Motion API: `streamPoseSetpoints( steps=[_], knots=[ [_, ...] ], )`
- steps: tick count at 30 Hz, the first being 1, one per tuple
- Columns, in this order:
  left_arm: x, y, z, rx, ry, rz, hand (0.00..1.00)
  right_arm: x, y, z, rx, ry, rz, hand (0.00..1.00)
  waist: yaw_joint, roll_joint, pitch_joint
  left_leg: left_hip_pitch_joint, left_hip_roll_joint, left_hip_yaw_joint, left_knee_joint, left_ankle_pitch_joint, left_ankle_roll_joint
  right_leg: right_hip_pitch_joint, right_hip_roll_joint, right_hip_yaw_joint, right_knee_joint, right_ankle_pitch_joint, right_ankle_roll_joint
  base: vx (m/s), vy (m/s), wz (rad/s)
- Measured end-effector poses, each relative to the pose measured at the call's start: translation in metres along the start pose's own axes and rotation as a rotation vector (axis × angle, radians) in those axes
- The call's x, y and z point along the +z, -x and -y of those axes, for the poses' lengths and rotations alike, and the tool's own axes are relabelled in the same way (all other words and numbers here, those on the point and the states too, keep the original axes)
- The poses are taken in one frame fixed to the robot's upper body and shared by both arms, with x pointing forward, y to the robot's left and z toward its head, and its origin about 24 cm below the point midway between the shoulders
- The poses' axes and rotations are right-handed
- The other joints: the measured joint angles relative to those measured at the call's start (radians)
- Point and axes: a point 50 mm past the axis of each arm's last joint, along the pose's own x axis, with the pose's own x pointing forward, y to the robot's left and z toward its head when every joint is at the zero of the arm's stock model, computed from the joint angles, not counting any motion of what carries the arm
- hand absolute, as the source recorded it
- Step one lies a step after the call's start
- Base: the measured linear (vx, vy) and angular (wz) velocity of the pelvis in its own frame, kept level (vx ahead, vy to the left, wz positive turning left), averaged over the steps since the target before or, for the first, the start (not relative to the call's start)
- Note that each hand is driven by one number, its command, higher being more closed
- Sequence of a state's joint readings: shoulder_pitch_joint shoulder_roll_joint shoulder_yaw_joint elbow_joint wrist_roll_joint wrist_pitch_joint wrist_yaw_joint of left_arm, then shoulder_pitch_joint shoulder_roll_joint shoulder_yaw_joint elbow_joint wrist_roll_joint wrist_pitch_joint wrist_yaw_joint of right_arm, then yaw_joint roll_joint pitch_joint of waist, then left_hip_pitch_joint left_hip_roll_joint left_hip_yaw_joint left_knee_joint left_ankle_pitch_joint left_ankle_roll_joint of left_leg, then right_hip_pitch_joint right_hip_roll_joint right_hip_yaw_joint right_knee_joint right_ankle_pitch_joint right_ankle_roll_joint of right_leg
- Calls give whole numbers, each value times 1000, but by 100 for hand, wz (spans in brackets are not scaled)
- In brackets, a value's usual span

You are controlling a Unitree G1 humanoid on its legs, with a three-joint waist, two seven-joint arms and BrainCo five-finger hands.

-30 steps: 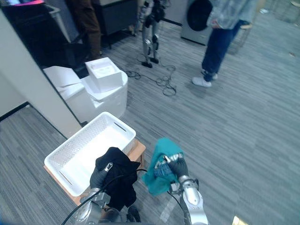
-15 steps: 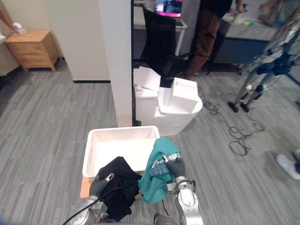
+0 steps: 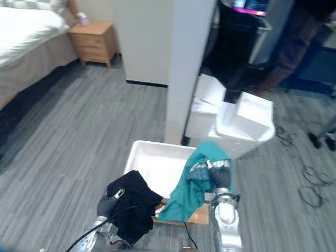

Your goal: Tidy the bed and pick cloth on bed and put in laundry

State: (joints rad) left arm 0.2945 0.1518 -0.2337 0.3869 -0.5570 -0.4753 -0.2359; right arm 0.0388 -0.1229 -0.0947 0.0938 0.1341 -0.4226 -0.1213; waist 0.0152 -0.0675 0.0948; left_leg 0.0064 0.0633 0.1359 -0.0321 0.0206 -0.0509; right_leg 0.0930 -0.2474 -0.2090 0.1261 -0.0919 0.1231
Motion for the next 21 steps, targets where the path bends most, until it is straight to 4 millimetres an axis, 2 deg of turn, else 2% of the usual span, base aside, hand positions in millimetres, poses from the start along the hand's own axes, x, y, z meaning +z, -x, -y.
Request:
streamPoseSetpoints(
  steps=[1,2,3,4,6,8,13,21],
  knots=[
    [1,2,-4,2,-16,-9,100,9,-15,-1,22,14,43,100,2,3,1,12,8,-15,1,1,0,-8,5,4,46,6,1,54,61,47],
    [0,4,-7,5,-21,-19,100,18,-25,-1,49,33,78,100,0,21,1,15,19,-32,4,2,-2,-12,24,18,48,-21,1,30,28,55],
    [1,2,-6,0,-21,-16,100,29,-33,-2,75,48,118,100,2,1,-16,11,16,-37,-1,6,-8,0,51,40,-13,6,-5,4,-4,46],
    [1,2,-6,-1,-22,-16,100,32,-36,-3,85,52,129,100,2,-4,-17,12,12,-37,-3,6,-8,-1,52,33,-17,8,-5,-5,-38,23],
    [-5,3,-2,1,4,-47,100,50,-51,-10,141,69,188,100,6,5,-30,20,8,-32,-37,26,-18,1,53,29,-35,-2,-9,-3,-52,-3],
    [-7,1,2,-25,1,-53,100,53,-58,-11,153,79,180,100,5,10,-30,24,7,-29,-68,45,-19,3,53,27,-52,-17,-7,-35,-58,-4],
    [-13,2,4,-45,6,-86,100,41,-62,-16,197,116,49,100,-1,17,-33,29,11,-8,-73,52,-19,20,55,25,-77,-28,8,-89,-72,-7],
    [-13,0,5,-68,-31,-110,100,-2,-54,-33,258,123,-170,100,-4,20,-39,10,8,-45,-74,88,-22,25,55,-20,-93,-14,19,-55,-17,14]
  ],
)
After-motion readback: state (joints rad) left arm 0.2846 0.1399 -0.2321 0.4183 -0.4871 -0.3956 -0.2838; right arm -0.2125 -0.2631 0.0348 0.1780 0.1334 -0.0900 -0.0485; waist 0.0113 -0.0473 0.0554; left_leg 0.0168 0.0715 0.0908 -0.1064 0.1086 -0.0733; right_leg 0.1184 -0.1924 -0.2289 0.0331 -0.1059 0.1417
